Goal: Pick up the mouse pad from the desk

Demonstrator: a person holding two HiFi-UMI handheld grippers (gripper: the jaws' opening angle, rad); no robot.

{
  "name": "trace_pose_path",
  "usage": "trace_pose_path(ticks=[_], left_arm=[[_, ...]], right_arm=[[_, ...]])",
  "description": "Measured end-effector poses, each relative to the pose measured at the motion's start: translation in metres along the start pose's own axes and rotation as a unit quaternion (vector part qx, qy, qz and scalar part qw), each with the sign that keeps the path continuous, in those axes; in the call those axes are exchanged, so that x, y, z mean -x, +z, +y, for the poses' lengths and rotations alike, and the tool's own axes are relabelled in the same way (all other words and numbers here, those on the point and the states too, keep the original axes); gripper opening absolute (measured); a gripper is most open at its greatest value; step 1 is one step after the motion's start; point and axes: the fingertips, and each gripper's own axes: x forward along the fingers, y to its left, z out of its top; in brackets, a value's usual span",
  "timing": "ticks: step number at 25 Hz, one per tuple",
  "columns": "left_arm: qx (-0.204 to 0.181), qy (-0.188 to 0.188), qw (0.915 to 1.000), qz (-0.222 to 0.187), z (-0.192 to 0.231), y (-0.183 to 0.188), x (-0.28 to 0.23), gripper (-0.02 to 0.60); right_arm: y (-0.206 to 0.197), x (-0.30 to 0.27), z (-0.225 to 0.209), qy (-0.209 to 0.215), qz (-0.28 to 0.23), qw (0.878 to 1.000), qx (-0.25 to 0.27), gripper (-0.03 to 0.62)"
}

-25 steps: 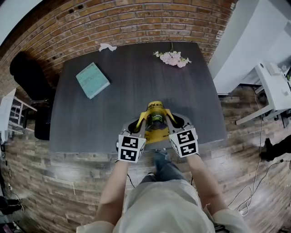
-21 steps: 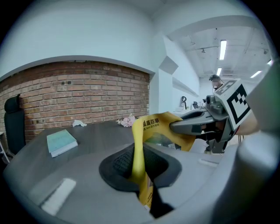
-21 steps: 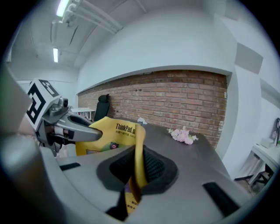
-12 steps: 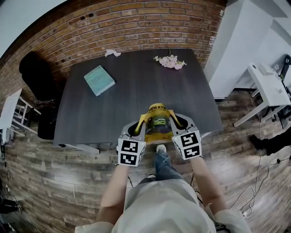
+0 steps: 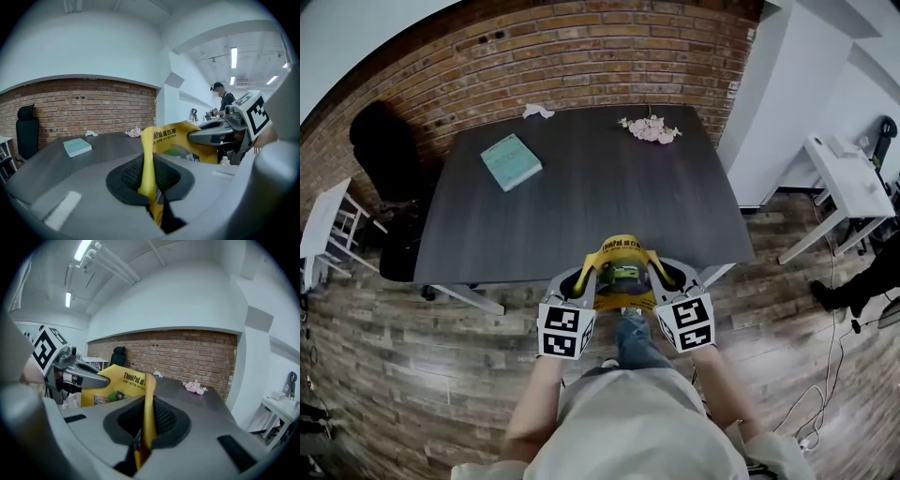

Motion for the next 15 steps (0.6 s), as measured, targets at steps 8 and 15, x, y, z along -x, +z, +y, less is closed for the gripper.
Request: trace_pose_path(ticks=[8,15], left_arm=[[0.026,0.002,0.9996,-0.014,-0.006,-0.003,0.034,0.028],[0.032,0.006,0.9992,-0.023,-0.008,-0.001,0.046,0.028]], right_arm=[[0.004,0.029,0.020,0.010,-0.018,1.000,-0.008,0.023],[0.008,0.037,0.024,0.015,-0.029,0.999,-0.014,0.023]])
